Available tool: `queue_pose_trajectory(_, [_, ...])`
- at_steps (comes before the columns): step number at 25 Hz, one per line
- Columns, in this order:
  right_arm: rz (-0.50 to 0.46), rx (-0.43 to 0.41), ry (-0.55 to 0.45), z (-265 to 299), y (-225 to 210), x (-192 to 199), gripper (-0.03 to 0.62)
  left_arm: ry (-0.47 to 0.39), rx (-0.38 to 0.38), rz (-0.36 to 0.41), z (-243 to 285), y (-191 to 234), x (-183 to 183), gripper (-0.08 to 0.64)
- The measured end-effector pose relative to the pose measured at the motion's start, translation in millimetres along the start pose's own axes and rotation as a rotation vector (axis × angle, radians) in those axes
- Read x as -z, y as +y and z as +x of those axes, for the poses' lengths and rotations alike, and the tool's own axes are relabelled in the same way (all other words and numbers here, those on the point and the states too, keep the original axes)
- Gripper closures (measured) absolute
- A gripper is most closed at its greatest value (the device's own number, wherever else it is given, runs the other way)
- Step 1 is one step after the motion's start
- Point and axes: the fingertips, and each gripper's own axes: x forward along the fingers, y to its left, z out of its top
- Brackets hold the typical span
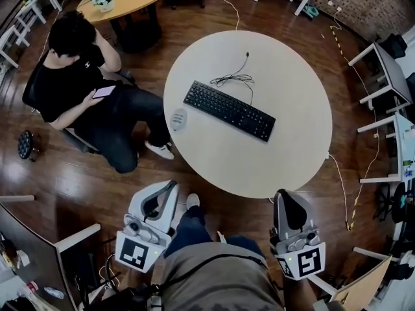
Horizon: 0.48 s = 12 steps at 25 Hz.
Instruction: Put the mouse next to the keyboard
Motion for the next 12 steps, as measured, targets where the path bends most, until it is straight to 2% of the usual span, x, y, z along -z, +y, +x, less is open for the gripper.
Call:
queue_pose_trajectory(4, [-0.034, -0.019, -0.030, 20, 8, -9, 0.588, 0.000, -0.025, -0.001, 5, 21, -1, 0.557])
queue_pose_trajectory(7, [-0.076, -0.003, -0.056, 25, 7, -14, 0.587, -0.015, -0.036, 0.015, 12, 21, -12, 0.557])
queue_pose_trajectory(12, [-0.051, 0.012, -0.090, 46, -6, -13, 0.588, -0.009, -0.049, 0.051, 46, 10, -18, 0.557])
